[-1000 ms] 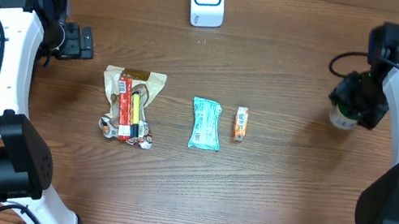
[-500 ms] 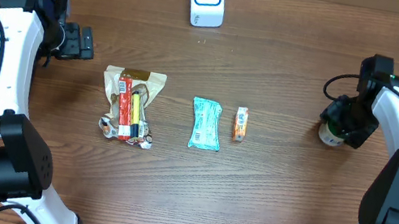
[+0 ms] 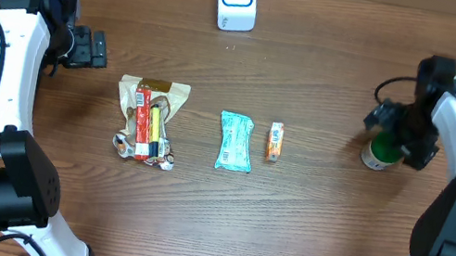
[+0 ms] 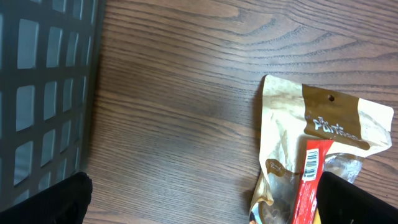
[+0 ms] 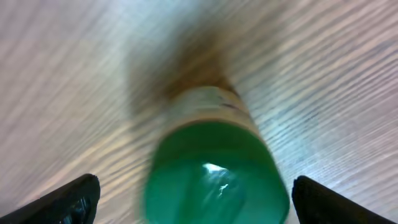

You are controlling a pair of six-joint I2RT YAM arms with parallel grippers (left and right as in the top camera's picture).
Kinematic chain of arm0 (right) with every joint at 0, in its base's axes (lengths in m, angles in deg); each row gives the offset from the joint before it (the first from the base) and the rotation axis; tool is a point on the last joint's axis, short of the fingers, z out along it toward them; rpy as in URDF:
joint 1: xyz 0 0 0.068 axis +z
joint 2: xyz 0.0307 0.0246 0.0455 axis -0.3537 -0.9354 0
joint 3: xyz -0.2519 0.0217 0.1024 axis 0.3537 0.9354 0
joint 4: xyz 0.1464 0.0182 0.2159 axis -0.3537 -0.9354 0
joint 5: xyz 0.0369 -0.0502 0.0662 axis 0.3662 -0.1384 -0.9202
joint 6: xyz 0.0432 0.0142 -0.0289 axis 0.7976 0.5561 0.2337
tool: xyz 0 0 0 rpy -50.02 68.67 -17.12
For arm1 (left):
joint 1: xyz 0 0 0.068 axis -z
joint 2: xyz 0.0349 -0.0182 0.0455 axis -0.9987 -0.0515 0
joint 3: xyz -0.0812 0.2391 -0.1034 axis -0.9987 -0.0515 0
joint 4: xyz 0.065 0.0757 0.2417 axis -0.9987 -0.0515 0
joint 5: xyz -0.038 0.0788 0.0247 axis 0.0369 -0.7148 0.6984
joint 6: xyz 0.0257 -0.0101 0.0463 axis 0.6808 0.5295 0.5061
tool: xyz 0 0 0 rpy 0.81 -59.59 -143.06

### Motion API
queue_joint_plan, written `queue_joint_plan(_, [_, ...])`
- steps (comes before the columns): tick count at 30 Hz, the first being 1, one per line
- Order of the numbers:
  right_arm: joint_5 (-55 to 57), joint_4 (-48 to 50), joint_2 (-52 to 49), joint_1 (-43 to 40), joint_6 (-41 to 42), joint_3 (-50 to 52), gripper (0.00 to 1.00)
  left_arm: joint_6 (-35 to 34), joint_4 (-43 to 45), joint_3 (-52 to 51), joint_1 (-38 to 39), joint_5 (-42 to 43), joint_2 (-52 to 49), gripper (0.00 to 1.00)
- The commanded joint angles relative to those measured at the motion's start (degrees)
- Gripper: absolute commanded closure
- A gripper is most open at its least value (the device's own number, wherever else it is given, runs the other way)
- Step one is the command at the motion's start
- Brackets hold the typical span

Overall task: Scan the item barcode
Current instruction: 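Carry the green jar right and lower it onto the table, then release the jar and move the right gripper over the Kleenex pack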

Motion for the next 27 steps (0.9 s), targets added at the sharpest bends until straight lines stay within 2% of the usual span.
queue_joint_plan(1, [-3.1,-3.3,5.2,1.0,-1.3,-9.0,0.0,0.9,0.1,1.2,0.4,0.4,1.1,0.0])
queue_joint_plan(3, [-4.6,-5.5,6.2,1.8,-2.2,-11.6,0.0,0.9,0.1,1.2,0.4,0.4,1.1,0.0])
queue_joint_plan(6, [-12.4,-7.3,7.3,3.4,-9.7,-12.2,0.03,0.9,0.1,1.2,0.4,0.4,1.1,0.0])
queue_joint_plan(9, [-18.0,-8.8,7.3,5.7,-14.8,-11.0,0.13,0.9,0.1,1.2,0.4,0.4,1.1,0.0])
queue_joint_plan(11, [-18.5,-8.4,7.3,9.0,-15.4,-8.9,0.21,0.9,0.1,1.2,0.4,0.4,1.1,0.0])
queue_joint_plan(15, [-18.5,-5.4,7.3,15.0,-15.7,-4.4,0.31,0.9,0.1,1.2,0.4,0.4,1.1,0.0])
queue_joint_plan(27, [-18.4,11.5,7.2,29.2,-15.5,9.7,0.32,0.9,0.1,1.2,0.4,0.5,1.1,0.0])
